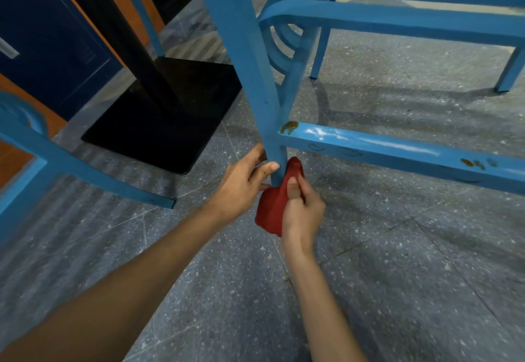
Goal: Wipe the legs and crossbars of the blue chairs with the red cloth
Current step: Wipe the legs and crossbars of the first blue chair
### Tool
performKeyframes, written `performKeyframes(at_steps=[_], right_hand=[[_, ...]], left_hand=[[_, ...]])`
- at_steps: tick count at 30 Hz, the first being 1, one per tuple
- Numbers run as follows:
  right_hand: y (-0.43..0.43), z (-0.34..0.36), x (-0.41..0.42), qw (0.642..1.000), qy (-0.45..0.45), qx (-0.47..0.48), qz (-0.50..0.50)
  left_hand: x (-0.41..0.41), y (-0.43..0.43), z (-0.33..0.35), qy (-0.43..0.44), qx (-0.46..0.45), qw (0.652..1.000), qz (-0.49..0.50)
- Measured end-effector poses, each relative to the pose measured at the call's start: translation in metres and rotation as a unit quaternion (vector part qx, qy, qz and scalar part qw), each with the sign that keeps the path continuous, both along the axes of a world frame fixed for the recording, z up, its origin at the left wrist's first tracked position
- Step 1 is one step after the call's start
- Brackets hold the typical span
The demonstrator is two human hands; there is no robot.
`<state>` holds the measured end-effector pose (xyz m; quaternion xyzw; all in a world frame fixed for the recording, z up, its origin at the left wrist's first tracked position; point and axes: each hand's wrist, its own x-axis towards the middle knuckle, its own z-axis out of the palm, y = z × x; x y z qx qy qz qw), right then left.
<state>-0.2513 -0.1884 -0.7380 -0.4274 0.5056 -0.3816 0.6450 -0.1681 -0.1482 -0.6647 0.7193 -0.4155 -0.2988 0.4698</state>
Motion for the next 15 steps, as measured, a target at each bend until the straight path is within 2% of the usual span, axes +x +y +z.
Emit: performKeyframes(at_steps=[3,7,9,15], right_hand=[[0.016,-0.01,-0.002,1.0,-0.008,0.01,-0.002],[-0.007,-0.014,0.003,0.994,0.056,0.092,0.024],[-0.021,-0.002,0.006,0.993,0.065,0.1,0.022],[0.003,0.027,-0.003,1.0,0.001,-0.026,-0.015]], left_hand=[[0.0,0.0,0.001,-0.008,-0.001,1.0,0.003],[0.002,0.0,-0.002,-0.031,0.016,0.999,0.002],[0.003,-0.001,-0.001,-0.057,0.022,0.998,0.0],[0.007,0.001,-0.005,-0.087,0.013,0.996,-0.012]])
